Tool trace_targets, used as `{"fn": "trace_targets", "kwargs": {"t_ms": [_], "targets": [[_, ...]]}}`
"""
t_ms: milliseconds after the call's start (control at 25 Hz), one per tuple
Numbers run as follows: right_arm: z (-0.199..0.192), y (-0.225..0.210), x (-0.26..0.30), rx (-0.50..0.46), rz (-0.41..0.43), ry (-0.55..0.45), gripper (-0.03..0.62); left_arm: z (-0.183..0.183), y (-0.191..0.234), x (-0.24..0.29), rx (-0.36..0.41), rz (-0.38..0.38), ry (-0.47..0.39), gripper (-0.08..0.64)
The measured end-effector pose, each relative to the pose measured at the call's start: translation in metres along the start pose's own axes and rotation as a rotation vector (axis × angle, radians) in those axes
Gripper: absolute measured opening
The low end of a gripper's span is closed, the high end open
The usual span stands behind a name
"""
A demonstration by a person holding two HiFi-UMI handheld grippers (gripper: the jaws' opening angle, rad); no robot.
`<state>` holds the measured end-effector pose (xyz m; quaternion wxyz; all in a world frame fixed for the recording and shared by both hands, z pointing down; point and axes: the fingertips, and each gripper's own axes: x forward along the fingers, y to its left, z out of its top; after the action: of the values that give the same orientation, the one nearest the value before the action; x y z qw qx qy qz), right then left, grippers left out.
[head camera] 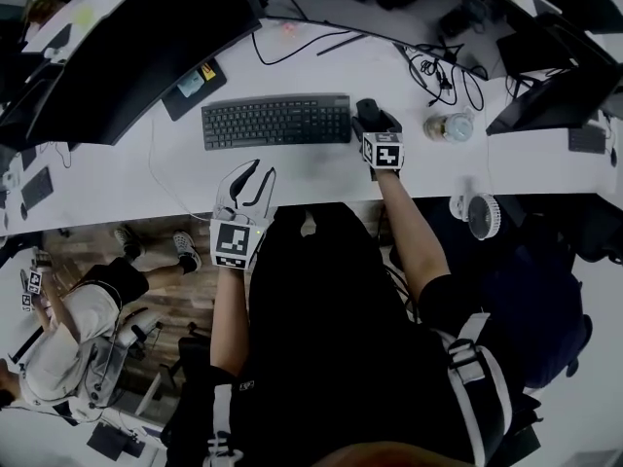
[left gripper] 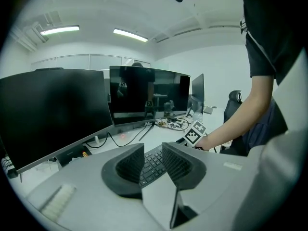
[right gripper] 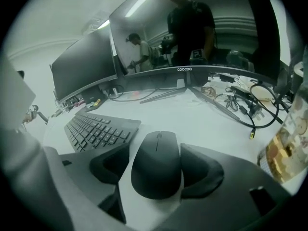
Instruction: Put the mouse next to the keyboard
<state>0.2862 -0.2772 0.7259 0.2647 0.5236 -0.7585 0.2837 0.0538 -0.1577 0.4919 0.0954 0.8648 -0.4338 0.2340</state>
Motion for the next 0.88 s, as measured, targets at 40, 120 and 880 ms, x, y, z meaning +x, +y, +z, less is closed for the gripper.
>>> {"fn": "trace_targets", "kwargs": {"t_ms": [40, 120, 880], "targets": [[0.0, 0.0, -0.004, -0.008, -0.003, -0.004, 0.331, 0.001, 0.001, 0.0, -0.003, -0.004, -0.006, 0.115], [0.002, 0.0, -0.013, -0.018, -0.019, -0.02, 0.332, 0.003, 0.002, 0.0, -0.002, -0.017, -0.017, 0.116], [0.02, 0.069, -0.12, -0.107, 0.02, -0.192, 0.002, 0.002, 0.008, -0.022, 0.031, -0.168, -0.097, 0.002]]}}
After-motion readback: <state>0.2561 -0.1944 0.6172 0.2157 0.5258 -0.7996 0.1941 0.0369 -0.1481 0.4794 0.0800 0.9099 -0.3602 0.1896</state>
